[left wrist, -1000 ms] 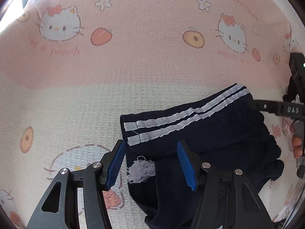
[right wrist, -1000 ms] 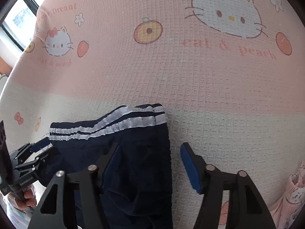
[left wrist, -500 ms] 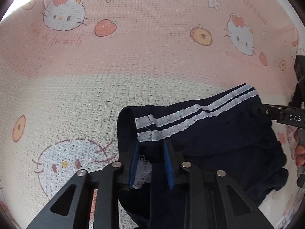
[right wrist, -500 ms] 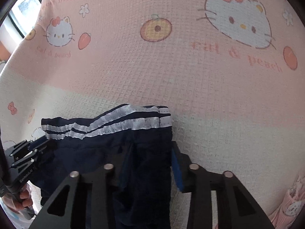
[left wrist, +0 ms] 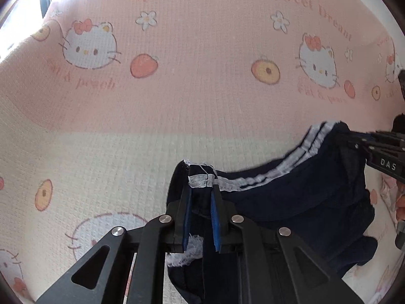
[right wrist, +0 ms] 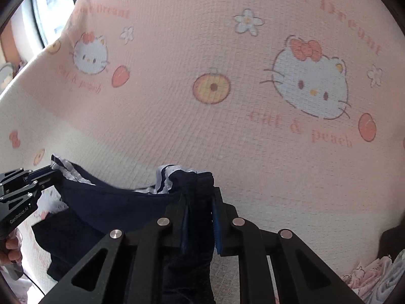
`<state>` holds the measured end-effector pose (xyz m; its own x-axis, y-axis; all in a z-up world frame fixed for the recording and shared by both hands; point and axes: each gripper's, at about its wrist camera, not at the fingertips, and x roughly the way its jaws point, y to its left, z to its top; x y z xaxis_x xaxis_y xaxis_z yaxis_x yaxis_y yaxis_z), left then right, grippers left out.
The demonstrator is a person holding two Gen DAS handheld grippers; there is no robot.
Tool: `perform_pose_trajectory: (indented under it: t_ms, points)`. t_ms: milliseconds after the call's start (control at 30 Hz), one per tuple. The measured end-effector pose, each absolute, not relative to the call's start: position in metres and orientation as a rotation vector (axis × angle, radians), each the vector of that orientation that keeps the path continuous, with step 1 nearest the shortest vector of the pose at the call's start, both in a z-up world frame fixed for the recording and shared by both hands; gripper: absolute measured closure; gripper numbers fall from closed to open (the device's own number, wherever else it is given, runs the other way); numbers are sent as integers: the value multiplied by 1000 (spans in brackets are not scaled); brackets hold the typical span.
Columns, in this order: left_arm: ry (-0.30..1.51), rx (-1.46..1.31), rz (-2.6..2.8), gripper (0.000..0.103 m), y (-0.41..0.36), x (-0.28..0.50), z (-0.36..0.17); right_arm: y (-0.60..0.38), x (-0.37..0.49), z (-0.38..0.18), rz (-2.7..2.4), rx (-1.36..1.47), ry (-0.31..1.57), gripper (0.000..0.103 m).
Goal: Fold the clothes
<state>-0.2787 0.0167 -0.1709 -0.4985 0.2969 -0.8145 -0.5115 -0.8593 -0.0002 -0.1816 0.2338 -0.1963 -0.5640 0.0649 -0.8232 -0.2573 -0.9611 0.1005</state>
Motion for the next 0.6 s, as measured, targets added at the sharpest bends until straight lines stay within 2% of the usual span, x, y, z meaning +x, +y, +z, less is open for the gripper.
perform_pose_trajectory:
  t_ms: [233, 467, 600]
  points:
    - [214, -1203, 2339, 91, 17, -305, -146, 260, -184, -193, 2579, -1313, 545, 89]
    - [201, -1209, 2301, 91, 39, -342, -143, 273, -190, -197, 2531, -1285, 663, 89]
    - [97, -1287, 2219, 91, 47, -372, -151, 284, -191, -204, 2483, -1291, 741, 89]
